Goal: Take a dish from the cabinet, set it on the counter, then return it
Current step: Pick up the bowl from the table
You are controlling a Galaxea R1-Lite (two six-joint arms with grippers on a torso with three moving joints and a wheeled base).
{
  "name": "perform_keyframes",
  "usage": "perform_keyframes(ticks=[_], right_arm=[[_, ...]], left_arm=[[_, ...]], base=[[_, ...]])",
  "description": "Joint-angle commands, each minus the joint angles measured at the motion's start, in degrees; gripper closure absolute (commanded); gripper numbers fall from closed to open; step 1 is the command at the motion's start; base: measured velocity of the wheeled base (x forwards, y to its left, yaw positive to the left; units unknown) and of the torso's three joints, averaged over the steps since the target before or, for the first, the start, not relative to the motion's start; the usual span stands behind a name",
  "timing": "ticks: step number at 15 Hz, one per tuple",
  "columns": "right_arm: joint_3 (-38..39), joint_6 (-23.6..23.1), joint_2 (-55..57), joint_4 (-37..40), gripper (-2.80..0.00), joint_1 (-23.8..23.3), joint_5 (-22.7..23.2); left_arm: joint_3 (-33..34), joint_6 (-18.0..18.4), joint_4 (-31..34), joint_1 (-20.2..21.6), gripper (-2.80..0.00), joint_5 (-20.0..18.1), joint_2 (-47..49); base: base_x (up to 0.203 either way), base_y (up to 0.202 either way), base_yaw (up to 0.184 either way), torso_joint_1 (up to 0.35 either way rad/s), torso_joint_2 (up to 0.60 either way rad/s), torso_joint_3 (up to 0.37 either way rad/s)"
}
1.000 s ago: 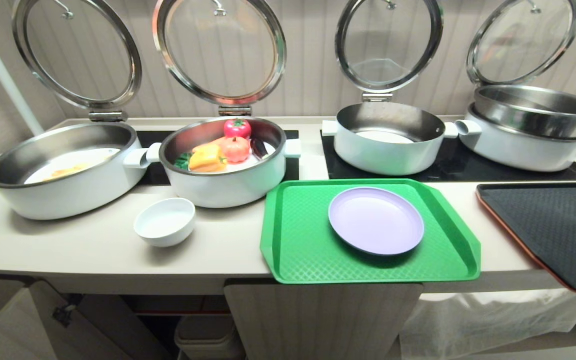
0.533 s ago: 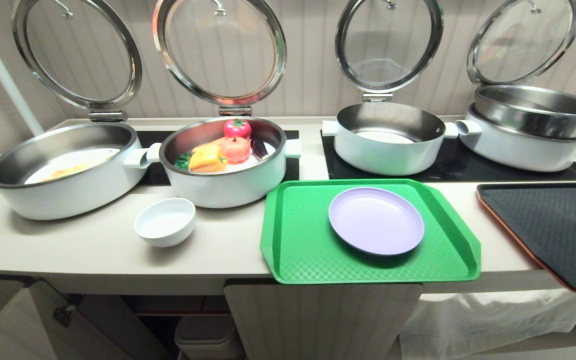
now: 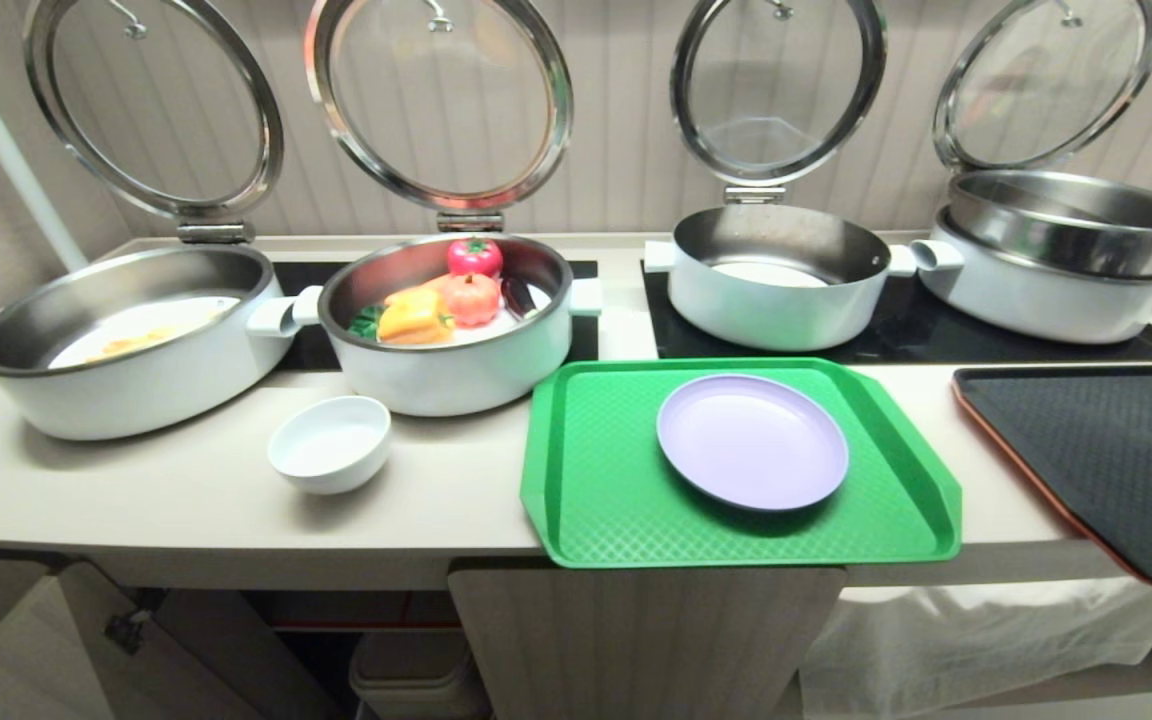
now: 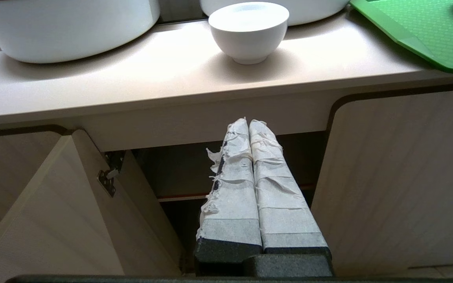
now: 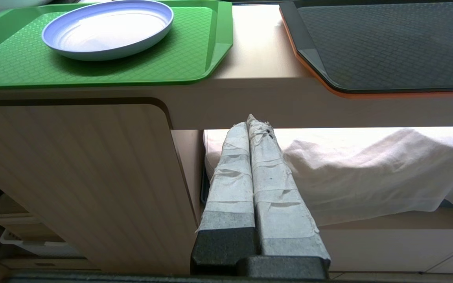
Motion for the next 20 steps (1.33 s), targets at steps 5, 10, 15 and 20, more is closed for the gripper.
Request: perform_keyframes(ticks=[5,10,15,20], right_arm=[[0.0,0.0,0.1,0.0,0.00,0.0,0.0],[0.0,0.0,0.1,0.0,0.00,0.0,0.0],[0.0,0.0,0.1,0.0,0.00,0.0,0.0],[0.0,0.0,0.1,0.0,0.00,0.0,0.0]], left_arm=[[0.0,-1.9,0.1,0.0,0.00,0.3,0.0],[-0.7,0.4,-0.9,0.0,0.00,-0.6,0.0],[-11.4,1.4,5.5,0.0,0.00,-6.1,0.0],[-23.0,0.9,21.0,0.0,0.00,-6.7,2.2]], base=[[0.000,0.000,0.000,0.000,0.00,0.000],[0.000,0.000,0.000,0.000,0.00,0.000],[0.000,0.000,0.000,0.000,0.00,0.000],[0.000,0.000,0.000,0.000,0.00,0.000]])
